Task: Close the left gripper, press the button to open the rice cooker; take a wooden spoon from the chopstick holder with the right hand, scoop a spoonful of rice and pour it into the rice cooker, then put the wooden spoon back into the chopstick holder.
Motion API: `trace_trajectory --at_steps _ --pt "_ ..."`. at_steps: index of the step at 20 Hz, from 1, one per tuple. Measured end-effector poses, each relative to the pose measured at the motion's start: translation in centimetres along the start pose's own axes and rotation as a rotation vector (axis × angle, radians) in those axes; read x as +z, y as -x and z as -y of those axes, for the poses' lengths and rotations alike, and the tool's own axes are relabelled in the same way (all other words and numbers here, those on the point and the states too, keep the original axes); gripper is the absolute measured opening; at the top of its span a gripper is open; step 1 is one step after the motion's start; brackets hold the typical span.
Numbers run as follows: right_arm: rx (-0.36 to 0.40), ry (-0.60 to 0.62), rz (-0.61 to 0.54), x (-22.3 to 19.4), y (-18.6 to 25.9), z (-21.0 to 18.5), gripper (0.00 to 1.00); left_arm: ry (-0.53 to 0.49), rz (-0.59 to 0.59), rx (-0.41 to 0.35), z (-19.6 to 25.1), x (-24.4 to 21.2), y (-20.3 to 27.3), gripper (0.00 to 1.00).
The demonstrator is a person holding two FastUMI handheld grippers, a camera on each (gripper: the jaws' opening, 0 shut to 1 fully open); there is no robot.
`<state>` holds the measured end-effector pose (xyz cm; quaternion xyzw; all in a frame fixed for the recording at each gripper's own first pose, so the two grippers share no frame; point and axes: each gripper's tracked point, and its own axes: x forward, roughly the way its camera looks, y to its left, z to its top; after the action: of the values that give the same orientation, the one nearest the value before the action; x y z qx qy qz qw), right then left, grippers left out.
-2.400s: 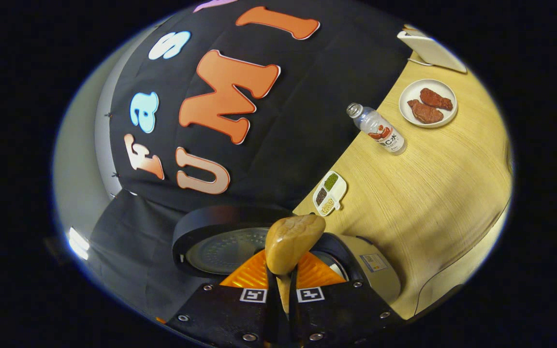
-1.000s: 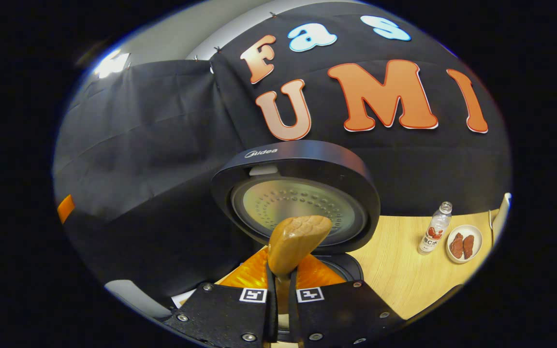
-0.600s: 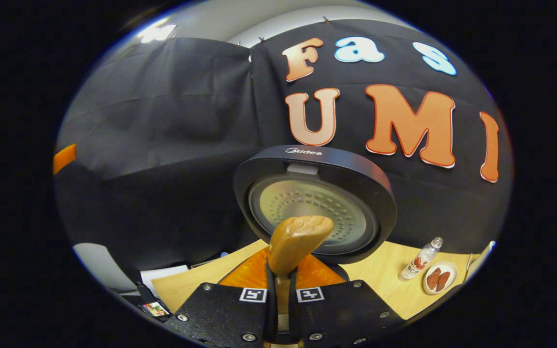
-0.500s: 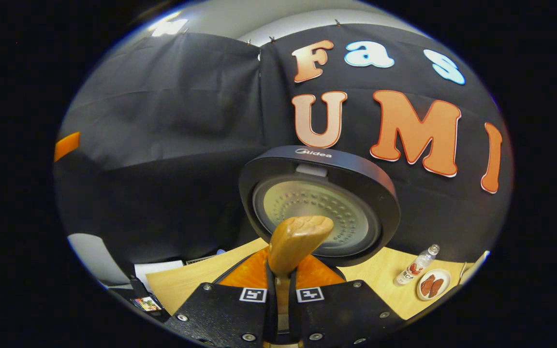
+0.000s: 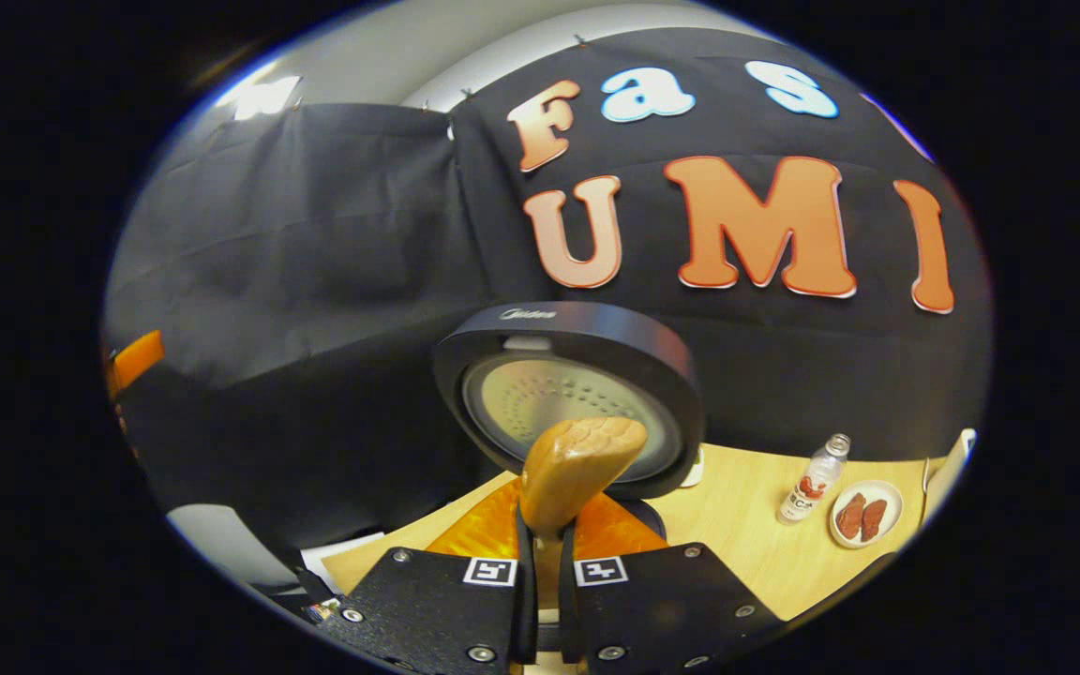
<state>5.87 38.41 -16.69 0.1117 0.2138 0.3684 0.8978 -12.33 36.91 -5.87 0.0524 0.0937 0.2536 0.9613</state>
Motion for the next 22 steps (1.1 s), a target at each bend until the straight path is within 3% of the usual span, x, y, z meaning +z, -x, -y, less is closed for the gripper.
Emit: trace_trajectory --at_steps 5,13,14,15,19,20,22 --pt "-0.109 -0.140 0.017 -0.5 6.0 7.0 0.08 -0.001 0.003 -0.033 2.5 0.4 0.3 0.94" --pt "-0.389 -0.256 0.012 -4.6 16.8 20.5 0.08 0.016 0.008 -0.107 8.7 1.3 0.6 1.00" --pt "-0.420 -0.268 0.010 -5.2 18.1 21.8 0.08 0.017 0.009 -0.113 9.4 1.4 0.6 0.94" --pt "-0.449 -0.276 0.007 -5.8 19.3 23.0 0.08 0.018 0.009 -0.118 9.9 1.6 0.7 0.94" --pt "-0.565 -0.286 -0.003 -8.8 22.8 28.1 0.08 0.029 0.014 -0.107 10.7 2.5 1.2 0.94" --pt "-0.582 -0.295 -0.005 -9.6 23.3 29.0 0.08 0.029 0.016 -0.099 10.5 2.8 1.3 1.00" --pt "-0.604 -0.315 -0.031 -11.5 23.8 30.5 0.08 0.028 0.021 -0.078 10.3 3.0 1.5 1.00"
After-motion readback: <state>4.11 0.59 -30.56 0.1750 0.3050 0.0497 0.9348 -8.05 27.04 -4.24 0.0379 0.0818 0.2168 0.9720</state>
